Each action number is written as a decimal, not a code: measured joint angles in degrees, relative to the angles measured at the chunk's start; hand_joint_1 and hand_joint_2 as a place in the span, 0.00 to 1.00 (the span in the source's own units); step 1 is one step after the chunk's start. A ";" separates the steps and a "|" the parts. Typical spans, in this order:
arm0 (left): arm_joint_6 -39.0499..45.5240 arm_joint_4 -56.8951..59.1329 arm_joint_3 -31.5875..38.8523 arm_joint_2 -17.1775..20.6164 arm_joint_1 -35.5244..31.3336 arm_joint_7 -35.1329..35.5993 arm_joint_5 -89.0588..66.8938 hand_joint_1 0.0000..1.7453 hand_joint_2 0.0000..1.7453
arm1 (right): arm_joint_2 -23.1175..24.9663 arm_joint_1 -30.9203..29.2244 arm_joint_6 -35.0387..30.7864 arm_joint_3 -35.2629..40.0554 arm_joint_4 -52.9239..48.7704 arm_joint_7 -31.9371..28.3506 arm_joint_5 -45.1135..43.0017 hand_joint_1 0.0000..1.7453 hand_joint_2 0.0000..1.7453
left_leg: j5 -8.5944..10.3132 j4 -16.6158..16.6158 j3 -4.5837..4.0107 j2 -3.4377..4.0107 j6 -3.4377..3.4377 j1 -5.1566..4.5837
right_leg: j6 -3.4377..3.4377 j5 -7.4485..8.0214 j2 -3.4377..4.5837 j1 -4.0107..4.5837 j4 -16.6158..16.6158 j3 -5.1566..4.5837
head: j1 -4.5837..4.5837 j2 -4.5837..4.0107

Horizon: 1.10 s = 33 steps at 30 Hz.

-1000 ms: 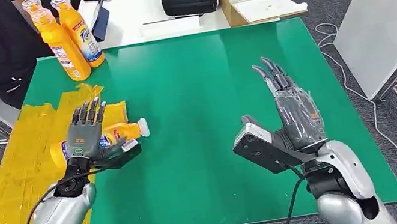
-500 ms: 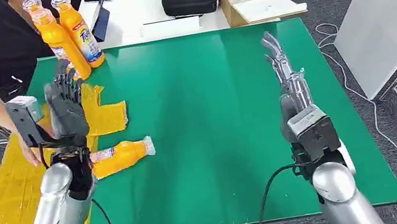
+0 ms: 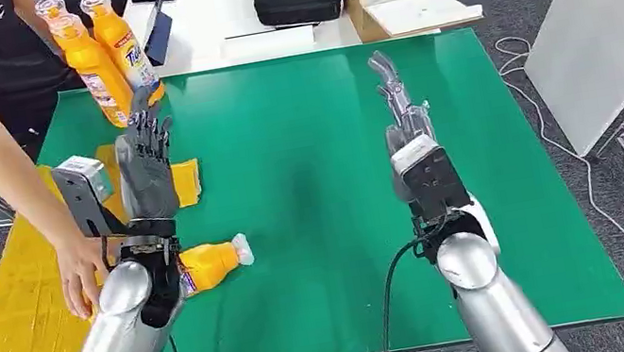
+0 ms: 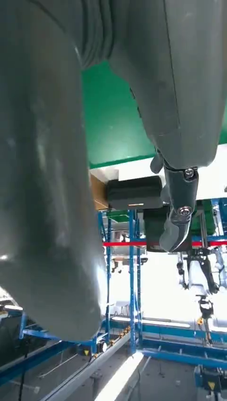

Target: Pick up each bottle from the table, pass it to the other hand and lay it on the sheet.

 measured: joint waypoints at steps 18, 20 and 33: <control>1.16 1.97 -0.39 -0.39 0.03 -2.01 -2.21 0.00 0.00 | 0.00 -0.18 -4.49 0.57 2.51 -1.09 1.45 0.00 0.00 | 0.00 0.00 0.00 -0.01 0.00 0.02 | 0.00 0.00 -0.01 0.01 0.00 0.00 | -0.02 0.00; 1.16 1.97 -0.37 -0.39 0.03 -2.01 -2.18 0.00 0.00 | 0.00 -0.17 -4.51 0.59 2.60 -1.09 1.45 0.00 0.00 | 0.00 0.00 0.00 -0.01 0.00 0.01 | 0.00 0.00 -0.01 0.01 0.00 0.00 | 0.00 0.00; 1.99 1.77 -0.13 0.02 1.14 -2.49 -4.00 0.00 0.00 | -0.50 0.79 -4.05 2.19 1.74 -1.40 0.16 0.00 0.00 | 0.00 0.00 0.00 -0.01 0.00 0.01 | 0.00 0.00 0.00 0.01 0.00 0.00 | -0.02 0.00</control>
